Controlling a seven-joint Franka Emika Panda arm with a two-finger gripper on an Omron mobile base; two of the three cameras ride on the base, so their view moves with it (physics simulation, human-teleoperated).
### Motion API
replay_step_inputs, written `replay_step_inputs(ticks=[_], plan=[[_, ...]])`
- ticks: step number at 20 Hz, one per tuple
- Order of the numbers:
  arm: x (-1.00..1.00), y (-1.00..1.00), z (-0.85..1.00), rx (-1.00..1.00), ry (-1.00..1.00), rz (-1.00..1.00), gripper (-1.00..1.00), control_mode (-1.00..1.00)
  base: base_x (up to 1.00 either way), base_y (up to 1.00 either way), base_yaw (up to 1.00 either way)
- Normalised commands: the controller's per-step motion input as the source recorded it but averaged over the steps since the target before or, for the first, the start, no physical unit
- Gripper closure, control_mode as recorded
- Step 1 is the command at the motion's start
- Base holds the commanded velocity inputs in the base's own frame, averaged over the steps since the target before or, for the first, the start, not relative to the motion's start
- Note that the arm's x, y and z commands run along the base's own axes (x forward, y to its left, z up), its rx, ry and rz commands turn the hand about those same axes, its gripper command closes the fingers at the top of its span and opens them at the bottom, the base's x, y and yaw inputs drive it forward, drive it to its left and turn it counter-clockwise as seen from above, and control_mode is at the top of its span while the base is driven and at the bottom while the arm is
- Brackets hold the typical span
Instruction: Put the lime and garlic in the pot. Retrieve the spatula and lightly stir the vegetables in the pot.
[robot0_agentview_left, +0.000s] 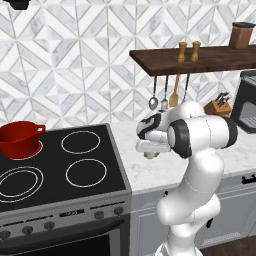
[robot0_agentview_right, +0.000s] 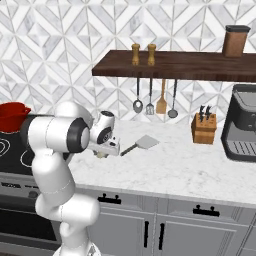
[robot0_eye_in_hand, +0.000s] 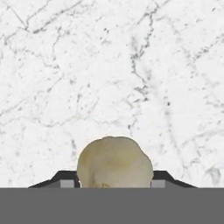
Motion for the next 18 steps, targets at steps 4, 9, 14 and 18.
replay_step_inputs(ticks=[4, 9, 14, 18], plan=[[-0.87, 0.04, 0.27, 0.0, -0.17, 0.0, 1.0, -1.0, 0.0, 0.0, 0.0], [-1.0, 0.19, 0.91, 0.0, -0.33, -0.01, 1.0, -1.0, 0.0, 0.0, 0.0], [-1.0, 0.02, 1.0, 0.0, -0.17, -0.06, 1.0, -1.0, 0.0, 0.0, 0.0], [-0.67, -0.24, 1.0, 0.0, -0.03, -0.09, 1.0, -1.0, 0.0, 0.0, 0.0]])
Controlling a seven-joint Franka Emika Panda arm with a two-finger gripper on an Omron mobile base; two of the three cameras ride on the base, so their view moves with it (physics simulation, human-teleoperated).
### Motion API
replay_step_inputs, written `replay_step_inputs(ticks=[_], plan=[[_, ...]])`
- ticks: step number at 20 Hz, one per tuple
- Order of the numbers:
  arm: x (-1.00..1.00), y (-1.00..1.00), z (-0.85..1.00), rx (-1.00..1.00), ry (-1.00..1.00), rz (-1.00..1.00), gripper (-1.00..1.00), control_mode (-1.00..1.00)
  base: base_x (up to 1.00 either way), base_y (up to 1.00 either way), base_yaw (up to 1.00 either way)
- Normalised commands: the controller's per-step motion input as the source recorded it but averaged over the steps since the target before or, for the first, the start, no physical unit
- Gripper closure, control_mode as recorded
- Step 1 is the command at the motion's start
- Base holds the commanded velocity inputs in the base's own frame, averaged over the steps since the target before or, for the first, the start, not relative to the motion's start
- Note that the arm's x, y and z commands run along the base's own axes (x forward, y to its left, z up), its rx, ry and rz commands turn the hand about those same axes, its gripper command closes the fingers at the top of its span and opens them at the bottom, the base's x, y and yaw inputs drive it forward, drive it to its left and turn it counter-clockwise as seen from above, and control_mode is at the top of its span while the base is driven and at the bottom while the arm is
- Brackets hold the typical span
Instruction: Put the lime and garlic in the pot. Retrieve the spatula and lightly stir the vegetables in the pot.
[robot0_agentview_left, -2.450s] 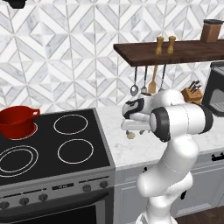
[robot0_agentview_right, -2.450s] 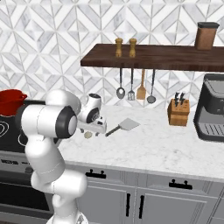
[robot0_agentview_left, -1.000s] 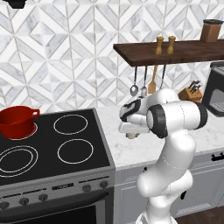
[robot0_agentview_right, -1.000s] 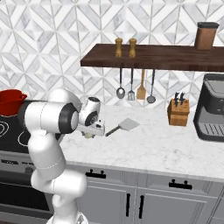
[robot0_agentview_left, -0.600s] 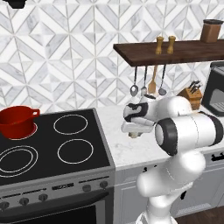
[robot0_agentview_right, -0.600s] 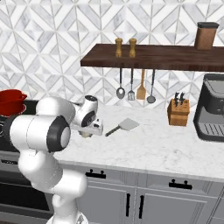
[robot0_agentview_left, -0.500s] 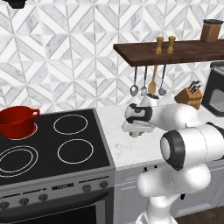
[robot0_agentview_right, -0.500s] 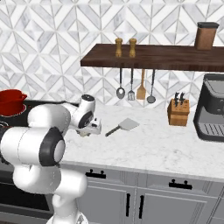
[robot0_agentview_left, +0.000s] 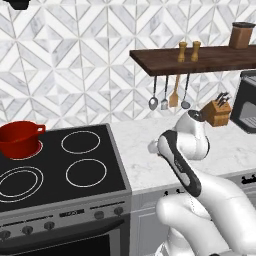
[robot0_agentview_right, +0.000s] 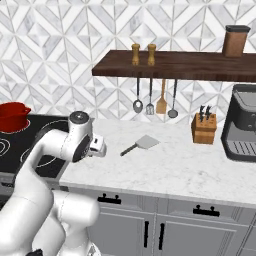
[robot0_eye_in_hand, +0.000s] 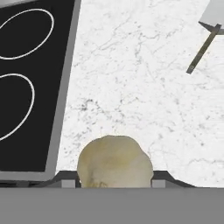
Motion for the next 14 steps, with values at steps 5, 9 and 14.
replay_step_inputs(ticks=[5, 9, 14], plan=[[-0.17, -0.34, 1.0, 0.0, 0.05, -0.06, 1.0, -1.0, 0.0, 0.0, 0.0], [-0.1, -0.26, 1.0, -0.03, 0.01, -0.05, 1.0, -1.0, 0.0, 0.0, 0.0], [-0.07, -0.18, 1.0, -0.13, 0.14, -0.08, 1.0, -1.0, 0.0, 0.0, 0.0]])
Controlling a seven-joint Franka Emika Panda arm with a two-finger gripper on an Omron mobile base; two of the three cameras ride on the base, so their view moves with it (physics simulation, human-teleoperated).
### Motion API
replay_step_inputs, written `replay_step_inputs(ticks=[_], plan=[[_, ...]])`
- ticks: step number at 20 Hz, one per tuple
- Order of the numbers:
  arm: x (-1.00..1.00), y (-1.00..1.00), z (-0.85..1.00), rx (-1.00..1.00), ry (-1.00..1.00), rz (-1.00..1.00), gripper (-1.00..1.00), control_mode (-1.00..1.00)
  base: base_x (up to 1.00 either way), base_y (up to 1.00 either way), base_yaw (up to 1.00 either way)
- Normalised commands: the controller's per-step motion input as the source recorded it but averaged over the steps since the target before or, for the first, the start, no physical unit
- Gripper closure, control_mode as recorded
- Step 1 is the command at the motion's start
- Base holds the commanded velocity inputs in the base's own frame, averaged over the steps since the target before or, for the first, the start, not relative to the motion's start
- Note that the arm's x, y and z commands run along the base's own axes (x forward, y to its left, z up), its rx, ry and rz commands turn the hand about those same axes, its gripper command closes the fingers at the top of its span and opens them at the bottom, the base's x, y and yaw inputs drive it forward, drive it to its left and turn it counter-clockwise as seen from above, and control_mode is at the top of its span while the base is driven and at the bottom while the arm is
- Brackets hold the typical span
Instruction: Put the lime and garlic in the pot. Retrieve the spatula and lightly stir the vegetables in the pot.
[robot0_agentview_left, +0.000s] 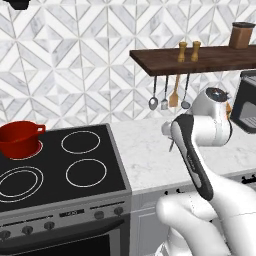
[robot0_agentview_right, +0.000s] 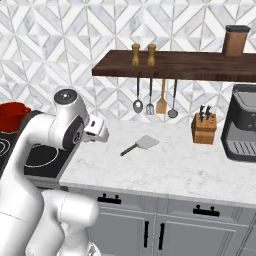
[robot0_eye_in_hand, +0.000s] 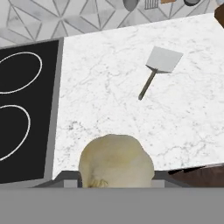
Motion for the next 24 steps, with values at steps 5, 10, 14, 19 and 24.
replay_step_inputs(ticks=[5, 10, 14, 19, 24], plan=[[-0.01, -0.04, 0.09, -0.01, -0.01, -0.01, 1.0, -1.0, 0.0, 0.0, 0.0], [0.0, 0.0, 0.0, 0.0, 0.0, 0.0, 1.0, -1.0, 0.0, 0.0, 0.0], [-0.12, 0.04, 0.0, 0.0, 0.0, 0.01, 1.0, 1.0, -0.15, 0.18, 0.02], [0.0, 0.0, 0.0, 0.0, 0.0, 0.0, 1.0, 1.0, -0.49, 1.0, 0.11], [0.0, 0.0, 0.0, 0.0, 0.0, 0.0, 1.0, 1.0, 0.26, 1.0, 0.05]])
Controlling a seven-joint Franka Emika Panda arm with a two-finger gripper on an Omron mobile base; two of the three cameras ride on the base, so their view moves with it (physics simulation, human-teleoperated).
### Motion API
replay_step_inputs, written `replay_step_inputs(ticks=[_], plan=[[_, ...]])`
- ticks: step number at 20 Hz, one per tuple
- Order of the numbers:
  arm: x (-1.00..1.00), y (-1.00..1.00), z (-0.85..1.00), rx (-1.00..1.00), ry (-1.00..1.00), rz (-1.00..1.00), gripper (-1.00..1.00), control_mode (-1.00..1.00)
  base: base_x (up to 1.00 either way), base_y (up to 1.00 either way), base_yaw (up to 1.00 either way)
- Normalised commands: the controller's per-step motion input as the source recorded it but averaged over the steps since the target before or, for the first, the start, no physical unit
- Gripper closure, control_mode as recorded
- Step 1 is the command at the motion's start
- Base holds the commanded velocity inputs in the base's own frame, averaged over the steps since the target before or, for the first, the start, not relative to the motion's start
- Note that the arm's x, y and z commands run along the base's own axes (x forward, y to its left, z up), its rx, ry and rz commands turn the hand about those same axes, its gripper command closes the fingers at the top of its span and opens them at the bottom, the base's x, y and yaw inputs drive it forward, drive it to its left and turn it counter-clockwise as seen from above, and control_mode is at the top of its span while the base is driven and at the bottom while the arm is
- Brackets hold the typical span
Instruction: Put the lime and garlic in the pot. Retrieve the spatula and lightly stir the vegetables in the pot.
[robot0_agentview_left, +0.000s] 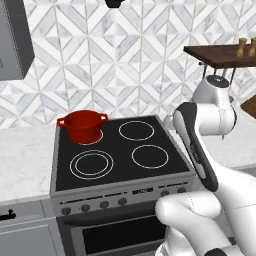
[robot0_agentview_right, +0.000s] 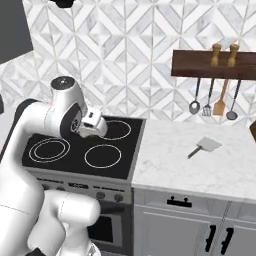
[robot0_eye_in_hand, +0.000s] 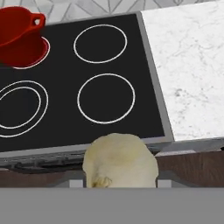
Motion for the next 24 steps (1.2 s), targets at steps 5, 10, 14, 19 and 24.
replay_step_inputs(ticks=[5, 10, 14, 19, 24], plan=[[0.0, 0.0, 0.0, 0.0, 0.0, 0.0, 1.0, 1.0, 0.49, 0.99, 0.02], [0.0, 0.0, 0.0, 0.0, 0.0, 0.0, 1.0, 1.0, 0.25, 0.8, 0.0], [0.0, 0.0, 0.0, 0.0, 0.0, 0.0, 1.0, 1.0, 0.07, 0.52, 0.0], [0.19, -0.03, -0.15, 0.02, 0.05, 0.0, 1.0, -1.0, 0.08, -0.03, 0.0], [0.92, 0.0, -0.3, 0.06, 0.04, -0.01, 1.0, -1.0, 0.0, 0.0, 0.0]])
